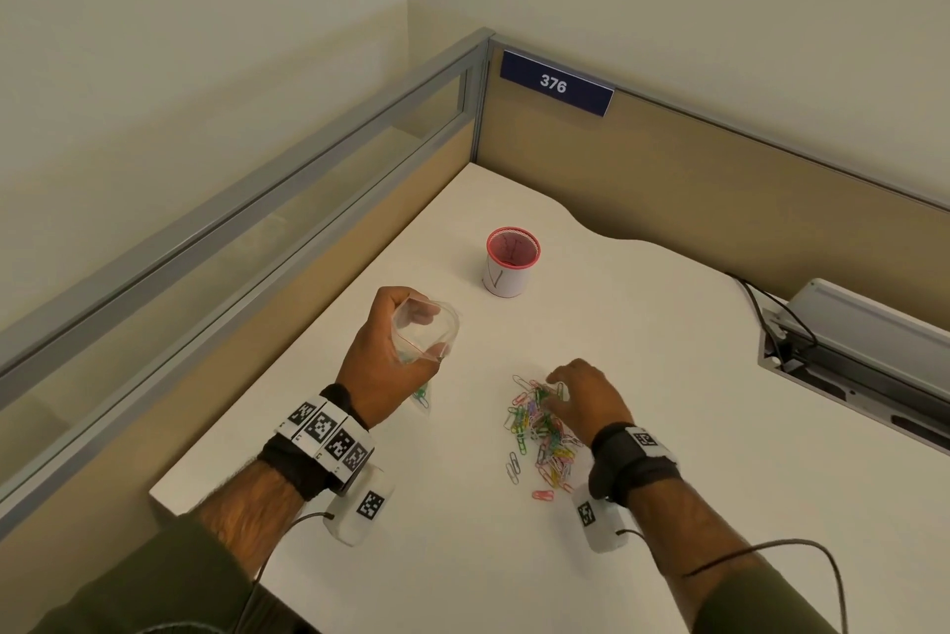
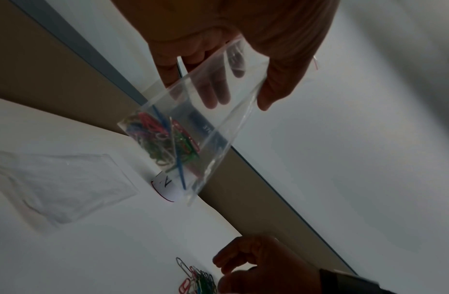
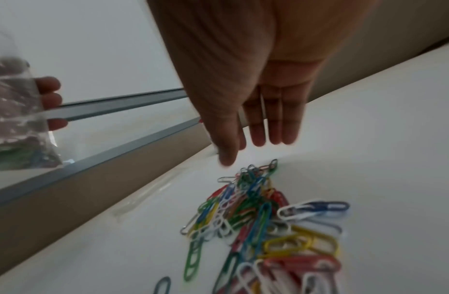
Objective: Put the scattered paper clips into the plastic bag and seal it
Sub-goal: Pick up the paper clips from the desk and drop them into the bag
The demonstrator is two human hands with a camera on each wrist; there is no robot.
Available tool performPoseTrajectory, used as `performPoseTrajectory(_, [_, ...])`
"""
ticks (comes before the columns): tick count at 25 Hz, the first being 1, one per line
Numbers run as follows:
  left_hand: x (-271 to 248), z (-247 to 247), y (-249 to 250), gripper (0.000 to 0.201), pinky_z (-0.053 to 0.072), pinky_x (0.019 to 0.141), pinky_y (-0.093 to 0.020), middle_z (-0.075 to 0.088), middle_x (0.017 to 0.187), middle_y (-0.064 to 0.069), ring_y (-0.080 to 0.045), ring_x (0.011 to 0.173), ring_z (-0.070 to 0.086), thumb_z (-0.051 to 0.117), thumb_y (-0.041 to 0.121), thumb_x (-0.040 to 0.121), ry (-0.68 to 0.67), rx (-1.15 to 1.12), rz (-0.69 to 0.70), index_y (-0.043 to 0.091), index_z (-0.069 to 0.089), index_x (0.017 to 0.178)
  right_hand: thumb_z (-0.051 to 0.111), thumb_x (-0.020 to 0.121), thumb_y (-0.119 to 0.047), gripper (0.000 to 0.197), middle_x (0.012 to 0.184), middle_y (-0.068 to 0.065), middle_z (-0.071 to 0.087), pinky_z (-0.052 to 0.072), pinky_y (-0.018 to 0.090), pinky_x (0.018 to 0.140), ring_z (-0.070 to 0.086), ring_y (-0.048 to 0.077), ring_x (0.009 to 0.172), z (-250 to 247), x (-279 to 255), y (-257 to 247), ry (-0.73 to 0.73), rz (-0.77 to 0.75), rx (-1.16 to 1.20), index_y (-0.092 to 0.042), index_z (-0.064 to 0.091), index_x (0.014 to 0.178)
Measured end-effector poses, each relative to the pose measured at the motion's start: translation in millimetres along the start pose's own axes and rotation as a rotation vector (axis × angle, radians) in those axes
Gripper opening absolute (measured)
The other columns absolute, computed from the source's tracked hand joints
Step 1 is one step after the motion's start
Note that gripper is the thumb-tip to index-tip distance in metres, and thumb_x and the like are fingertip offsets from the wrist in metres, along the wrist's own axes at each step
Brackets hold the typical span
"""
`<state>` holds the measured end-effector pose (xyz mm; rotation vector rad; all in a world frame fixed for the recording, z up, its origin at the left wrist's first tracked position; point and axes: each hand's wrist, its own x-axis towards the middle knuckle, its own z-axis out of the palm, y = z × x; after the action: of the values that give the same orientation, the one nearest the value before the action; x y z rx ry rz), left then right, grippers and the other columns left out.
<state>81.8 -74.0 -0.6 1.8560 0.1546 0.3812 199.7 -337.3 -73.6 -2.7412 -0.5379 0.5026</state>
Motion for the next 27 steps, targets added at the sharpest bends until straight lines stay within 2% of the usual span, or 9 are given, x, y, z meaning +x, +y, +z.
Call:
performPoseTrajectory(2, [-0.6,3.6,-0.3,0.054,0.048,0.101,-0.034,0.063,0.114,0.003,-0.015,0.112,0.061,0.077,0.016,0.073,-0.008,-0.007,-0.003,0.014,0.046,0.118,0.075,0.071,-0.049,0.068,0.127,0.000,0.047,0.045,0.040,0.099,0.043,0.023,0.122,1.8,-1.3,-1.7,-0.143,0.047,-0.050,-0.027,0.051,0.131])
performPoseTrajectory(3, [-0.2,6.1,0.5,0.054,0.049,0.100,-0.033,0.063,0.113,0.004,-0.014,0.112,0.061,0.077,0.015,0.074,-0.012,-0.009,-0.007,0.014,0.046,0.118,0.076,0.068,-0.051,0.073,0.128,0.000,0.045,0.046,0.041,0.098,0.041,0.022,0.122,5.4,-2.3,-5.9,-0.188,0.037,-0.089,-0.029,0.049,0.132])
performPoseTrajectory(6, [0.6,11.3,0.5,0.055,0.049,0.100,-0.033,0.063,0.114,0.006,-0.012,0.112,0.061,0.080,0.009,0.075,-0.023,-0.014,-0.031,0.015,0.047,0.118,0.072,0.078,-0.036,0.054,0.124,0.003,0.045,0.049,0.041,0.094,0.041,0.024,0.119,19.5,-1.3,-19.7,-0.178,-0.024,-0.171,-0.026,0.053,0.127])
performPoseTrajectory(9, [-0.3,13.5,-1.0,0.053,0.050,0.099,-0.036,0.064,0.116,0.002,-0.013,0.113,0.061,0.078,0.013,0.074,-0.032,-0.019,-0.031,0.017,0.047,0.116,0.051,0.091,-0.015,0.022,0.114,0.010,0.050,0.052,0.039,0.087,0.050,0.028,0.109,24.7,0.3,-24.7,-0.105,-0.063,-0.274,-0.013,0.059,0.112])
performPoseTrajectory(13, [0.2,15.1,-1.5,0.053,0.051,0.099,-0.037,0.063,0.116,0.001,-0.015,0.115,0.060,0.076,0.022,0.072,-0.043,-0.002,-0.045,0.021,0.046,0.116,0.046,0.092,-0.009,0.018,0.107,0.012,0.058,0.050,0.035,0.081,0.057,0.028,0.097,22.6,2.7,-22.9,-0.040,-0.048,-0.257,-0.008,0.061,0.101])
performPoseTrajectory(17, [4.3,17.8,-2.8,0.054,0.050,0.097,-0.031,0.062,0.114,0.001,-0.013,0.115,0.060,0.079,0.016,0.075,-0.049,0.008,-0.053,0.021,0.046,0.117,0.052,0.087,-0.006,0.018,0.098,0.009,0.069,0.052,0.030,0.078,0.064,0.026,0.091,5.3,5.5,-18.4,0.043,0.074,-0.035,-0.009,0.068,0.092])
performPoseTrajectory(20, [6.9,21.6,-2.4,0.053,0.047,0.092,-0.021,0.062,0.113,0.003,-0.009,0.114,0.060,0.080,0.011,0.077,-0.056,0.029,-0.057,0.020,0.046,0.117,0.062,0.084,-0.006,0.010,0.085,0.006,0.073,0.057,0.034,0.078,0.067,0.022,0.081,-13.9,-2.7,-16.6,0.146,0.114,0.220,-0.009,0.072,0.082])
performPoseTrajectory(22, [8.3,25.1,-3.5,0.053,0.047,0.091,-0.020,0.062,0.114,0.004,-0.009,0.114,0.060,0.079,0.011,0.078,-0.067,0.030,-0.053,0.020,0.045,0.118,0.069,0.081,-0.005,0.008,0.075,0.005,0.072,0.058,0.034,0.072,0.068,0.022,0.071,-35.6,-13.1,-22.5,0.234,0.114,0.451,-0.010,0.072,0.076])
performPoseTrajectory(27, [9.7,35.0,-6.4,0.054,0.048,0.091,-0.020,0.061,0.114,0.004,-0.011,0.113,0.059,0.079,0.012,0.077,-0.088,0.034,-0.050,0.020,0.045,0.118,0.072,0.081,-0.006,0.003,0.078,0.006,0.074,0.061,0.026,0.069,0.071,0.021,0.071,-103.0,-34.4,-66.6,0.368,-0.011,0.800,-0.008,0.074,0.082])
